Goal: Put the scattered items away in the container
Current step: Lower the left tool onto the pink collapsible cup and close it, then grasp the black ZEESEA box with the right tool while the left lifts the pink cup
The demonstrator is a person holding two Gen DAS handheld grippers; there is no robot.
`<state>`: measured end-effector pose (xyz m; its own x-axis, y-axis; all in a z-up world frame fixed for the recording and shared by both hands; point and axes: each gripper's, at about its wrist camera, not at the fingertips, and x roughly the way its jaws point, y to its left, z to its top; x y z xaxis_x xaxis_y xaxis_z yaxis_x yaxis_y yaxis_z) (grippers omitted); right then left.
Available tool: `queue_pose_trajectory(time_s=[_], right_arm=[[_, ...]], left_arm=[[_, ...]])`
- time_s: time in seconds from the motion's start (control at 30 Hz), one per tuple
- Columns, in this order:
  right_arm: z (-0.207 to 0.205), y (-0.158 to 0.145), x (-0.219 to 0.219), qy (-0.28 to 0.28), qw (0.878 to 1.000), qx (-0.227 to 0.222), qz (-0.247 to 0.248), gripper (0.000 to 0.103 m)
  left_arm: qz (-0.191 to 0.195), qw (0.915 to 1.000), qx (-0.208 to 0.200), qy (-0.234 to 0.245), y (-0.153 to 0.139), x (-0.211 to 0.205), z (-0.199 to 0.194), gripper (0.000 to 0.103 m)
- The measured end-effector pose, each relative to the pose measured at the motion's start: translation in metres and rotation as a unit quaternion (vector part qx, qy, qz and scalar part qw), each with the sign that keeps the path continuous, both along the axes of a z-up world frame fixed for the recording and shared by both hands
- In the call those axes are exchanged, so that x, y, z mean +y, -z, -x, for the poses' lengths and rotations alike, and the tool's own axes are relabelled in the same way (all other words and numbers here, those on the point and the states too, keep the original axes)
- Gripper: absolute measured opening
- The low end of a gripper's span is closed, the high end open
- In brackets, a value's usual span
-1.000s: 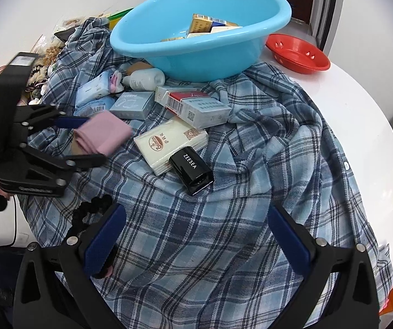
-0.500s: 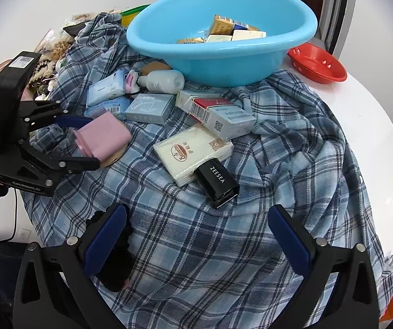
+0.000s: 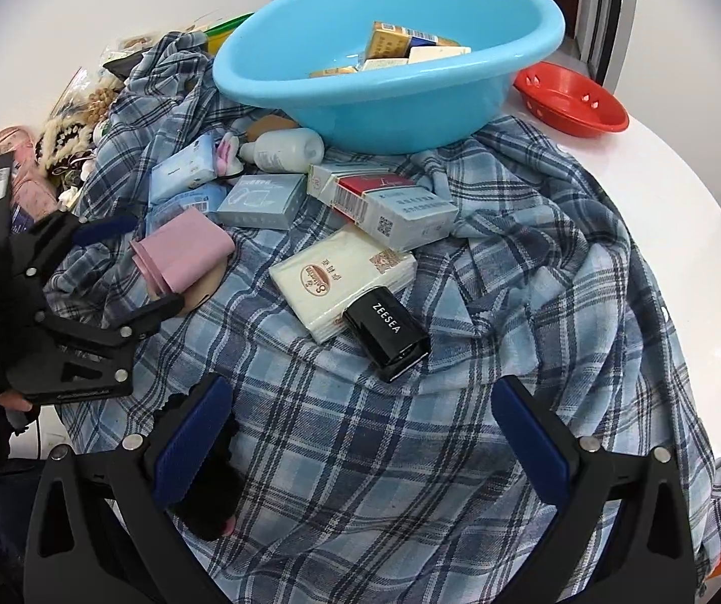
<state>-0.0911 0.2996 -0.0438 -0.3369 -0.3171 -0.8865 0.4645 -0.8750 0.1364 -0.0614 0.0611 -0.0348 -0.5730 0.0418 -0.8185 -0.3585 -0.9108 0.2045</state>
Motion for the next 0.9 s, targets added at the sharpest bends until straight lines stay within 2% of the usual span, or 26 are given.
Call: queue_pose_trajectory(time_s=[0.13,0.27,0.33,0.5,0.67,0.83,0.9], right_arm=[[-0.004,-0.001,0.002,-0.003,1.000,0.003,0.002,0.103],[-0.002,0.003,0.005,0.006,1.000,-0.004,0.008,0.103],[-0.001,0.004,0.005,0.008,1.000,-0.006,0.011,0.103],[-0.003,0.001,0.005,0.005,1.000,-0.002,0.012,0.103],[-0.002,0.002,0.007,0.011,1.000,-0.005,0.015,0.103],[-0.003,0.002,0.009,0.010,1.000,-0.005,0.011,0.103],[-0.002,0.002,0.009,0.008,1.000,-0.004,0.009,0.103]], left_arm=[[0.001,0.9999,-0.008,-0.014,0.000,-0.017,0.002,0.087],[0.001,0.9999,-0.011,-0.003,-0.002,-0.023,0.000,0.087],[-0.014,0.9996,-0.024,-0.002,-0.001,-0.025,0.002,0.087],[-0.092,0.9946,-0.047,-0.011,-0.006,-0.030,0.009,0.087],[-0.086,0.9954,-0.032,-0.029,-0.001,-0.018,0.012,0.087],[-0.103,0.9936,-0.035,-0.030,0.001,-0.016,0.012,0.086],[-0.110,0.9933,-0.027,-0.023,-0.002,-0.018,0.009,0.075]])
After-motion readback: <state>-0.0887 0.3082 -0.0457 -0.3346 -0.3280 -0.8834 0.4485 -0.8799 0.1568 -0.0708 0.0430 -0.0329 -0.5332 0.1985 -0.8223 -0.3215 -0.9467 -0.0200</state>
